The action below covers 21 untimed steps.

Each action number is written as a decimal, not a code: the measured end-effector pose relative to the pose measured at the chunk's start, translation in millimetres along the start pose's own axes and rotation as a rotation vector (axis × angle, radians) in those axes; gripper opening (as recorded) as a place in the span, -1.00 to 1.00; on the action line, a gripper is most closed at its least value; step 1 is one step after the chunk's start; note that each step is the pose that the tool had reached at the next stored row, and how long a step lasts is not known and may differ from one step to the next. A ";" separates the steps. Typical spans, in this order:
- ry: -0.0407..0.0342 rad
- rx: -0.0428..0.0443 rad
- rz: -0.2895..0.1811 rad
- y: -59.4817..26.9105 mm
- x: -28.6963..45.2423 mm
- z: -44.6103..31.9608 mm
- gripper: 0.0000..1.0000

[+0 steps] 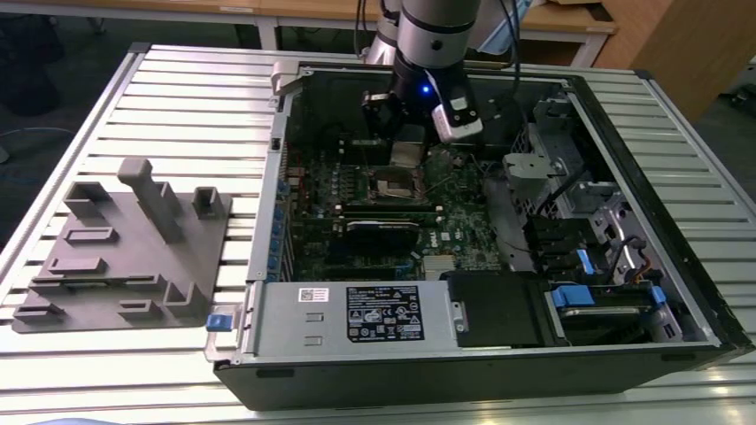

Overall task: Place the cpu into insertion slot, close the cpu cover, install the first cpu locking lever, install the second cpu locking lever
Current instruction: 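Place the cpu into insertion slot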

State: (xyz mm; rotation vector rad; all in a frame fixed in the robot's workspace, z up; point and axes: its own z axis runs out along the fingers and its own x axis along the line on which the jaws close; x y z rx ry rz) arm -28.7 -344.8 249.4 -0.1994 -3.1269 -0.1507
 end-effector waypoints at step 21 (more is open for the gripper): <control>-0.0237 -0.0025 0.247 -0.1 0.0 0.9 0.08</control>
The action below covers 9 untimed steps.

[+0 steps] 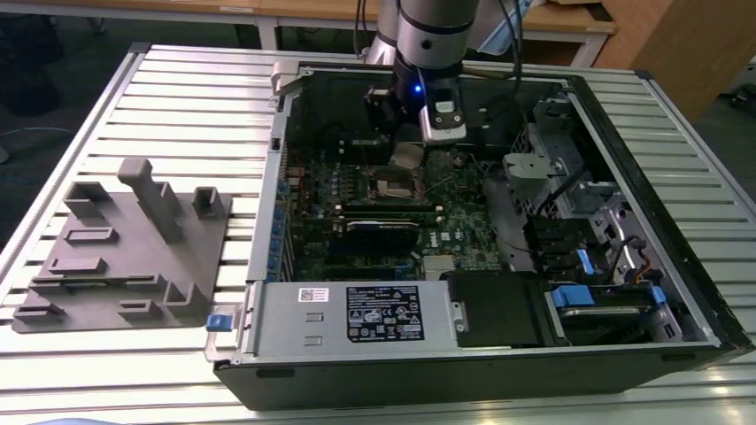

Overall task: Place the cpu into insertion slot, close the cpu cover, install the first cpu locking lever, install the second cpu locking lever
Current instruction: 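Place the cpu into insertion slot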

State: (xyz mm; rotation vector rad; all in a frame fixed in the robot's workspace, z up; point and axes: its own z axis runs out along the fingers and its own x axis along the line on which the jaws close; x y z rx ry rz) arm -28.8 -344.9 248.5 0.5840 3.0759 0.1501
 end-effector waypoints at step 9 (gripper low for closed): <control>-0.0155 -0.0021 0.161 0.0 0.0 0.5 0.08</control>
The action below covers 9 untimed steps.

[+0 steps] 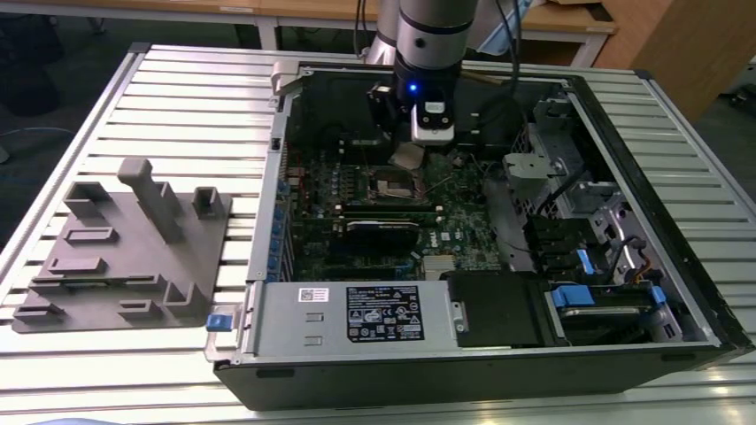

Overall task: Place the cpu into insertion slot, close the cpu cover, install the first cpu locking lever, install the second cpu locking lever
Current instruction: 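Place the cpu into insertion slot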

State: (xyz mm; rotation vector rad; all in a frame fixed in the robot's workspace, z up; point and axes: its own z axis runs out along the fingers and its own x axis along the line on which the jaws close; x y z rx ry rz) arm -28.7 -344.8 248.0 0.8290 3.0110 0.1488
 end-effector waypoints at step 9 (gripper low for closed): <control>-0.0141 -0.0015 0.147 0.0 0.0 0.4 0.08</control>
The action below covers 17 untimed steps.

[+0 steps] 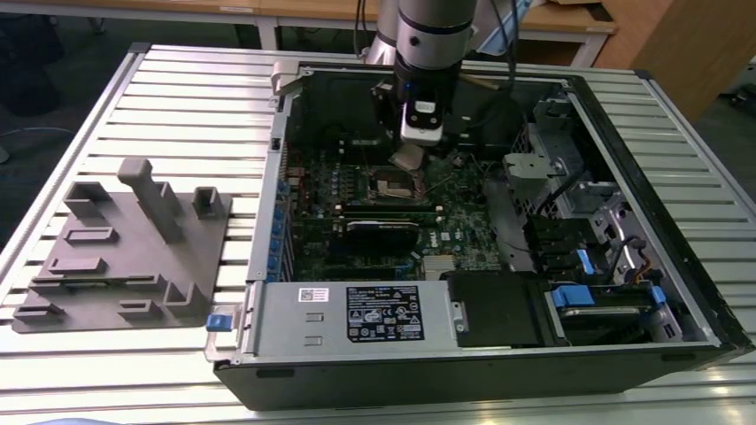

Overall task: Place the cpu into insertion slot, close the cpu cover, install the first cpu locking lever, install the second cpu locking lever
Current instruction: 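Place the cpu into insertion slot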

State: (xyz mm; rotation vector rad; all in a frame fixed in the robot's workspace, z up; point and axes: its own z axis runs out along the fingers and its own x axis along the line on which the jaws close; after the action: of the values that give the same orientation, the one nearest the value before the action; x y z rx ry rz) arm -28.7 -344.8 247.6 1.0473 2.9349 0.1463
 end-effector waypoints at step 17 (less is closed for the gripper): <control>-0.0164 -0.0018 0.171 -0.1 0.0 0.6 0.08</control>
State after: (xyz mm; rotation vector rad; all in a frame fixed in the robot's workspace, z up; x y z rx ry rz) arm -28.8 -344.8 246.9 1.2922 2.8271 0.1424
